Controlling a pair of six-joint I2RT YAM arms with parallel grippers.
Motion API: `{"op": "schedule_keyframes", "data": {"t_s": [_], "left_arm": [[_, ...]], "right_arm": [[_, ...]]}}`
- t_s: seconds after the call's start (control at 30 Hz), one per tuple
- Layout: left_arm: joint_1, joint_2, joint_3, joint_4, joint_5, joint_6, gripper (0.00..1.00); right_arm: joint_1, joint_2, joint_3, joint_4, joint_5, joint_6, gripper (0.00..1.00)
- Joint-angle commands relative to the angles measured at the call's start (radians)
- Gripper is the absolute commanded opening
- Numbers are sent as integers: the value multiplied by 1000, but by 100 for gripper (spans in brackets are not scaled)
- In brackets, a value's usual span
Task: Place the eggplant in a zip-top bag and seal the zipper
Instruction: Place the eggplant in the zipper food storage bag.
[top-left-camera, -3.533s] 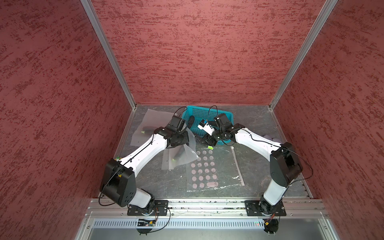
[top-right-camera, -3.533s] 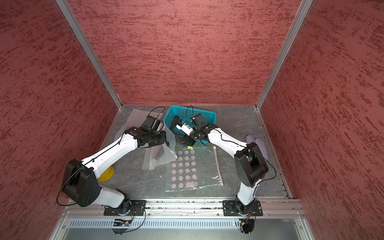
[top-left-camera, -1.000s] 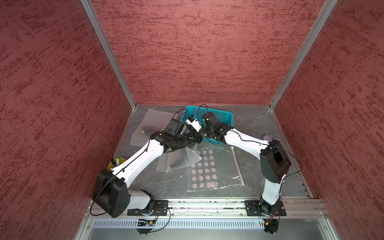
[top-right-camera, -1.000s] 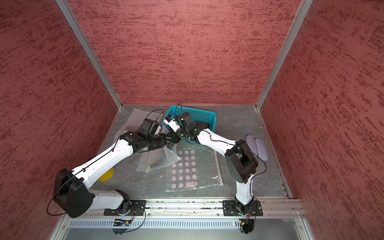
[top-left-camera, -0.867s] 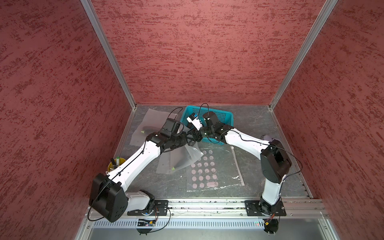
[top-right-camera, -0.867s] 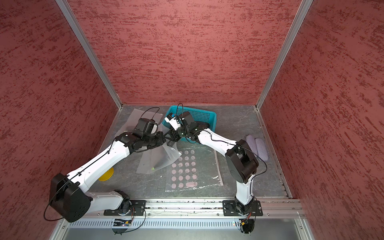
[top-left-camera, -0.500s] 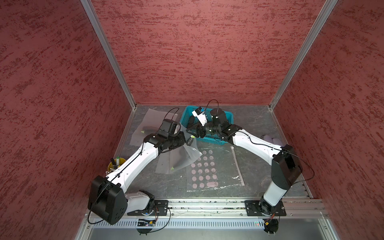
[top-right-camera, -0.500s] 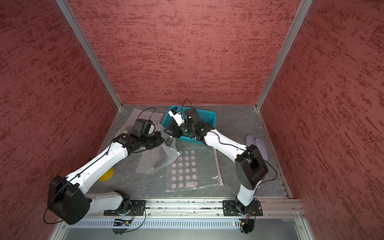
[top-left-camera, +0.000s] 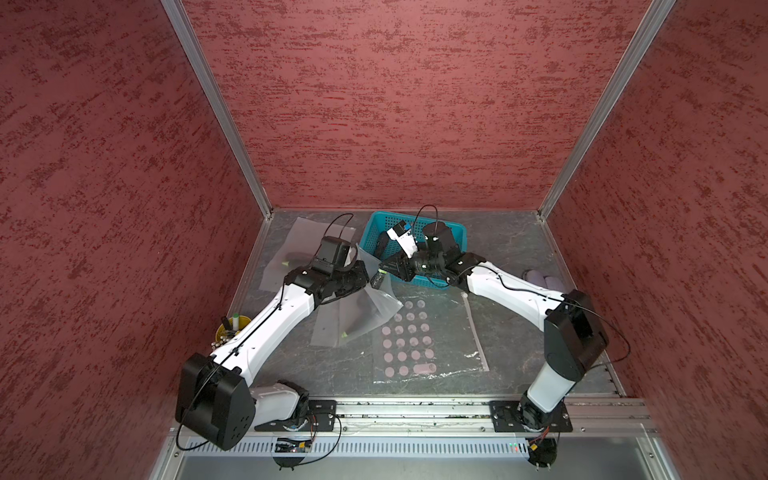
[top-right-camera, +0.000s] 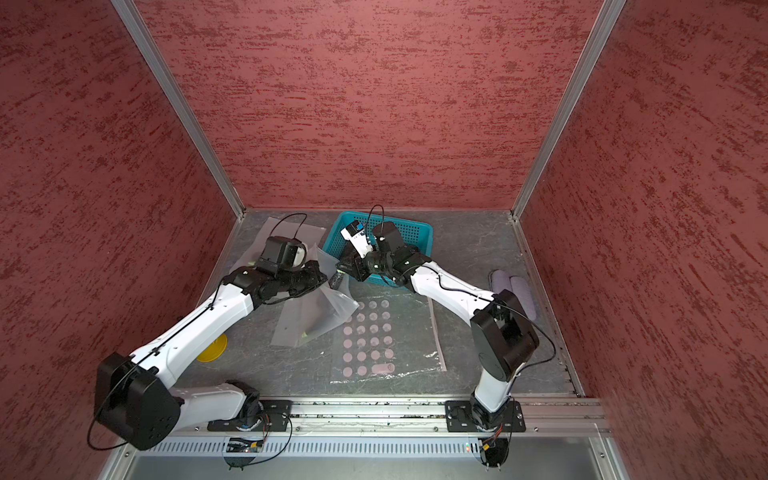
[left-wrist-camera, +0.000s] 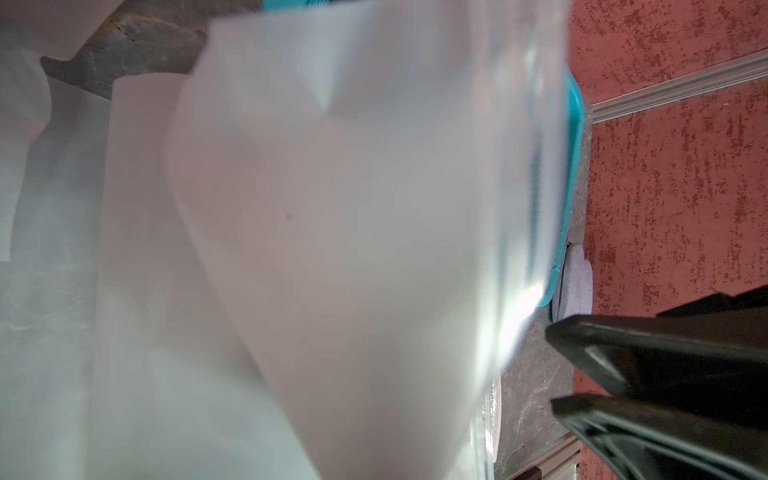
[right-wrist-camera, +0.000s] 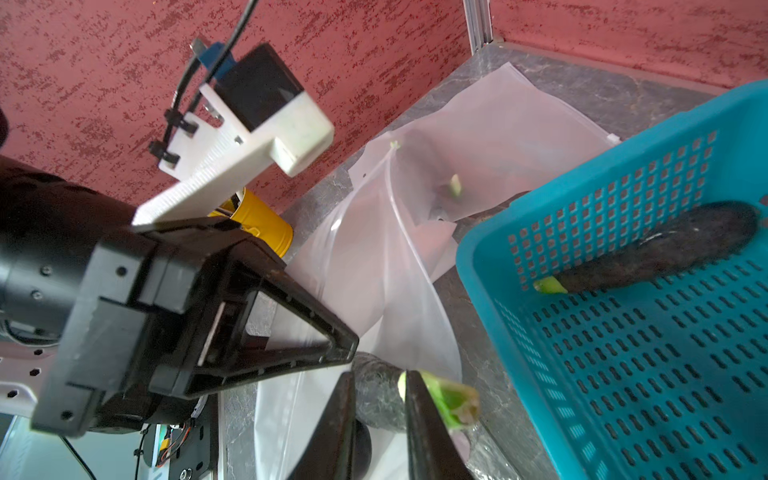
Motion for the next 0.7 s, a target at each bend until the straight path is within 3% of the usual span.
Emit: {"op": "schedule_keyframes", "data": {"t_s": [0.0, 0.4, 0.67], "left_arm": [[7, -26, 15, 28, 19, -7, 0], [59, -58, 13, 82, 57, -59, 0], [83, -43, 7, 102, 67, -126, 0]], "right_arm": [[12, 30, -4, -1, -25, -11, 22], [55, 81, 45, -84, 21, -61, 23], [47, -54, -5, 21, 26, -46, 39]]}}
